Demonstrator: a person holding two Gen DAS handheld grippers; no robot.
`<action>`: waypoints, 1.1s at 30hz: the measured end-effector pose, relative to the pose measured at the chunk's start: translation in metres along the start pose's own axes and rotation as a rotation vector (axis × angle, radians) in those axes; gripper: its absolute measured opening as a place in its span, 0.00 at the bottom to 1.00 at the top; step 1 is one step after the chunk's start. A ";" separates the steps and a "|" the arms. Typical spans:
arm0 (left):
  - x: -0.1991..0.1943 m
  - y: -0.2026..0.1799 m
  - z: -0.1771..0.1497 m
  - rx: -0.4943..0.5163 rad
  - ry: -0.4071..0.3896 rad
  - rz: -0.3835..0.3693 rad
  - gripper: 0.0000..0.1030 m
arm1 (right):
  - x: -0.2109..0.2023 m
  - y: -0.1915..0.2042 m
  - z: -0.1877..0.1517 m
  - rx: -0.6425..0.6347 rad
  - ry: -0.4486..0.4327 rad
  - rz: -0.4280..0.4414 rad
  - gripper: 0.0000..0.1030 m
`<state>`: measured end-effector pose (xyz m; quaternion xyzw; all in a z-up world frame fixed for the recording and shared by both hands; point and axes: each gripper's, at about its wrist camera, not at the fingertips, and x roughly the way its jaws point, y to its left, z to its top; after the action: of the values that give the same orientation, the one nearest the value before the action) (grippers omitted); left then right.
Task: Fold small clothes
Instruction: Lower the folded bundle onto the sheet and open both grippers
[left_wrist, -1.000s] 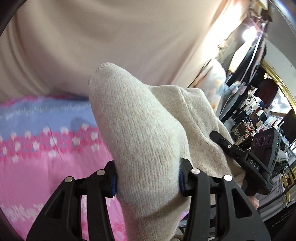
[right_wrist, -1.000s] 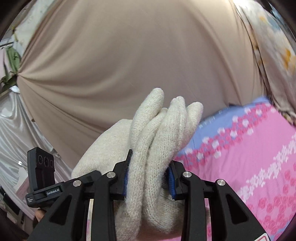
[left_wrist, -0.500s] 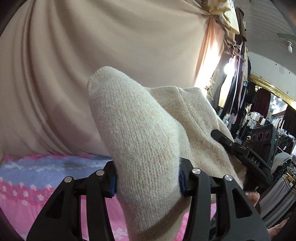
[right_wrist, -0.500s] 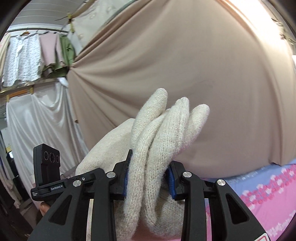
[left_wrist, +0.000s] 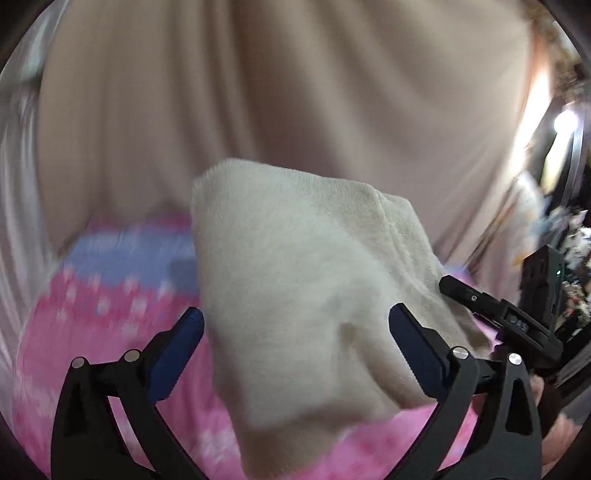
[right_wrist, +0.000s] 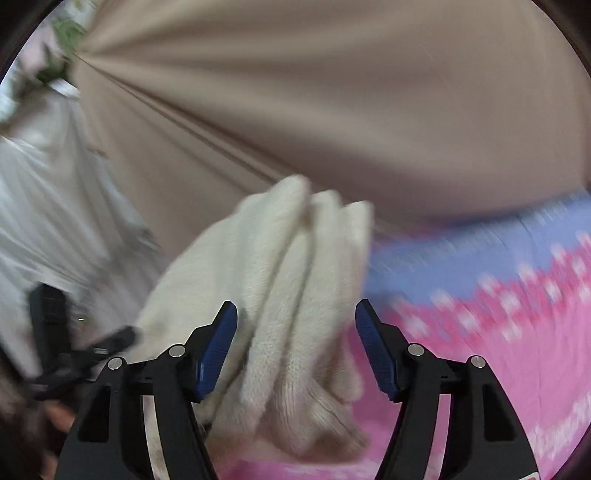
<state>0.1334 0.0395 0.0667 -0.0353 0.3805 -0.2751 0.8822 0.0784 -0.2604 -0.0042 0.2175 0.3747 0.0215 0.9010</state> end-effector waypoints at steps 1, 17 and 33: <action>0.030 0.021 -0.028 -0.046 0.082 0.060 0.93 | 0.025 -0.014 -0.023 0.029 0.107 -0.049 0.50; 0.067 0.076 -0.091 -0.233 0.225 0.146 0.83 | 0.130 0.045 -0.091 -0.181 0.471 -0.101 0.12; 0.075 0.044 -0.110 -0.158 0.306 0.254 0.84 | 0.168 0.038 -0.028 -0.067 0.418 -0.125 0.59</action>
<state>0.1199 0.0544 -0.0722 -0.0141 0.5317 -0.1332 0.8363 0.1842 -0.1816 -0.1181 0.1546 0.5653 0.0229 0.8100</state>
